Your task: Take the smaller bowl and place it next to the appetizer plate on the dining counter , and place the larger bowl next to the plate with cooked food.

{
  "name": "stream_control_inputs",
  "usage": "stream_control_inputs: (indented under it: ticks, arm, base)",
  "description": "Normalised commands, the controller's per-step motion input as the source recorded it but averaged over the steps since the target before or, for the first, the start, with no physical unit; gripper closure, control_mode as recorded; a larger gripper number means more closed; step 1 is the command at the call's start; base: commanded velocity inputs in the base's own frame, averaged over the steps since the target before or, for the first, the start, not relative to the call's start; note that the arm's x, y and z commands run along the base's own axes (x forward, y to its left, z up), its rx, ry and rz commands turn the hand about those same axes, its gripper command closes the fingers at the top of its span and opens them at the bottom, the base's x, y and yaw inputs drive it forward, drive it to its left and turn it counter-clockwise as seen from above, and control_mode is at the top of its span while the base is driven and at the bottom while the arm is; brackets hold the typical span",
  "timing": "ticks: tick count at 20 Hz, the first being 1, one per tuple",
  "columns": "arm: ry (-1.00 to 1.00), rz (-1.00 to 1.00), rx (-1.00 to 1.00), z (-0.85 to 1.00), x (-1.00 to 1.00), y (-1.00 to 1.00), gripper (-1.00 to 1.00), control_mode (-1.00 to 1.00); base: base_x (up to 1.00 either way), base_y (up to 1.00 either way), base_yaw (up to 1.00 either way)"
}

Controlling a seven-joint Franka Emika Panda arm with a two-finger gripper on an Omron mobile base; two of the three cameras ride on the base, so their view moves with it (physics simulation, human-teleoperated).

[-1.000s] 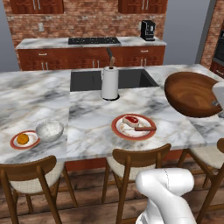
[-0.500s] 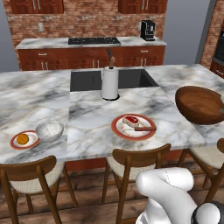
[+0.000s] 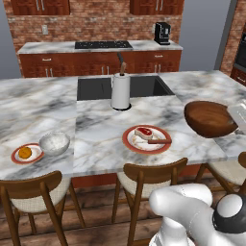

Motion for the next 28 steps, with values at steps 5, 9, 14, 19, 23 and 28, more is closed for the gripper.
stream_control_inputs:
  ticks: [5,9,14,19,23,28]
  arm:
    - [0.00,0.00,0.00,-0.44,0.64,-0.13,1.00,-1.00]
    - [0.00,0.00,0.00,-0.32,0.67,-0.19,1.00,-1.00]
    - [0.00,0.00,0.00,-0.25,0.55,-0.10,1.00,-1.00]
    - [0.00,0.00,0.00,-0.13,0.23,0.00,1.00,-1.00]
    - [0.00,0.00,0.00,-0.22,0.22,0.00,1.00,-1.00]
    - [0.00,0.00,0.00,-0.38,0.31,0.03,1.00,-1.00]
  base:
    - [0.00,0.00,0.00]
    - [0.00,0.00,0.00]
    - [0.00,0.00,0.00]
    - [0.00,0.00,0.00]
    - [0.00,0.00,0.00]
    - [0.00,0.00,0.00]
